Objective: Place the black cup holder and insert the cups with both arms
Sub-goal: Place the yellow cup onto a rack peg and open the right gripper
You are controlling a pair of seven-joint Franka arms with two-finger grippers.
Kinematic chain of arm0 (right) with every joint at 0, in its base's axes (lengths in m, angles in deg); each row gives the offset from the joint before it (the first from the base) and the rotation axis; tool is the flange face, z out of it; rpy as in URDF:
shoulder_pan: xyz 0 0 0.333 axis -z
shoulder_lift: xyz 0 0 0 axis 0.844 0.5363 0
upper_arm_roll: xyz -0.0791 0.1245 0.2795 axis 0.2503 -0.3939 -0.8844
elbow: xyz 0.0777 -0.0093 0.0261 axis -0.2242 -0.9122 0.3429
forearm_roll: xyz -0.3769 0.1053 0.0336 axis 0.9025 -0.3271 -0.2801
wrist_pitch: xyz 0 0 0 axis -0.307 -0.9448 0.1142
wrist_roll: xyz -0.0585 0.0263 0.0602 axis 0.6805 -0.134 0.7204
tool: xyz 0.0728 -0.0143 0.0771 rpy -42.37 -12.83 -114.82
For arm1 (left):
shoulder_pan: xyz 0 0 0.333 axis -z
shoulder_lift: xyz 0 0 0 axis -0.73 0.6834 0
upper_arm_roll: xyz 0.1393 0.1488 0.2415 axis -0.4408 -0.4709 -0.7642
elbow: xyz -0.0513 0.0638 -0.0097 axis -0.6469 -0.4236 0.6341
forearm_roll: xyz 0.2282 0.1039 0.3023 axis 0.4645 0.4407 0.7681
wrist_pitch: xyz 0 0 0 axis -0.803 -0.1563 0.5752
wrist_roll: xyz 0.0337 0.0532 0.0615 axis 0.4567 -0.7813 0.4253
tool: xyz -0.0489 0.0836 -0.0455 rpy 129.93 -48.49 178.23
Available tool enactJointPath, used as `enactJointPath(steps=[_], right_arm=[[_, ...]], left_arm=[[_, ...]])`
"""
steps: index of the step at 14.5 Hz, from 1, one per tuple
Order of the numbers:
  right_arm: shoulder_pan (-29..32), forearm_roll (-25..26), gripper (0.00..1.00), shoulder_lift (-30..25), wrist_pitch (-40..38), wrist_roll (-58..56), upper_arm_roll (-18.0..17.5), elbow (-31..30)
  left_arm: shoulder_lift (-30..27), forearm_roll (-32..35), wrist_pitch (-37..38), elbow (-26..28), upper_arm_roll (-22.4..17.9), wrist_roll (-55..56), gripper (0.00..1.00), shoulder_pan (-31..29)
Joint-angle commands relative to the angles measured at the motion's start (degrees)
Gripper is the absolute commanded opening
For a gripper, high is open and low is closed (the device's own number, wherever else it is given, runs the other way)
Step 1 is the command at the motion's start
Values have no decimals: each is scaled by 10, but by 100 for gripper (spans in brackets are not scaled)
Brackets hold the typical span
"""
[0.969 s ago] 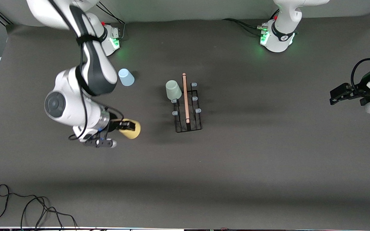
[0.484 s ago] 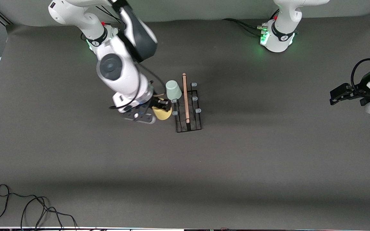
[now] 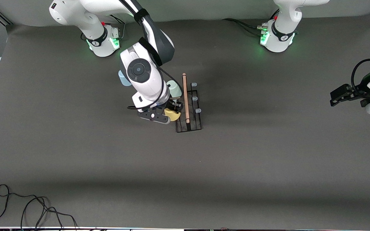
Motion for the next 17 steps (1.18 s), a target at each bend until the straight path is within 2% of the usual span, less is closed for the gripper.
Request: enactJointPath(steps=[1, 4, 5, 6, 7, 8, 9, 11, 13, 15, 17], right_arm=[[-7, 7, 0, 19, 13, 22, 6, 17], [-19, 6, 0, 40, 35, 33, 5, 18], [-19, 7, 6, 44, 35, 32, 5, 19], [-19, 7, 36, 44, 35, 32, 5, 20], [-18, 8, 75, 44, 35, 32, 5, 20], [-18, 8, 91, 44, 34, 32, 5, 20], [-18, 8, 100, 43, 34, 31, 6, 20], [-11, 8, 100, 37, 23, 21, 10, 28], [1, 13, 100, 25, -26, 1, 26, 55], [15, 16, 100, 16, -140, -62, 59, 114], [18, 15, 100, 8, -253, -121, 118, 175]], left_arm=[[-4, 3, 4, 1, 1, -4, 100, 2], [-4, 3, 4, 1, 1, -7, 100, -1], [-4, 2, 4, 1, 1, -7, 100, -1], [-4, 2, 4, 1, 1, -7, 100, -1], [-4, 2, 4, 1, 1, -7, 100, -1], [-4, 2, 4, 1, 1, -7, 100, -1], [-3, 2, 2, 0, 1, -7, 100, -1], [-3, 2, 1, 1, 0, -8, 100, -2], [-3, 2, 3, 2, 0, -7, 100, -1], [-4, 2, 3, 1, 1, -5, 100, 3], [-4, 2, 4, 1, 1, -5, 100, 2]])
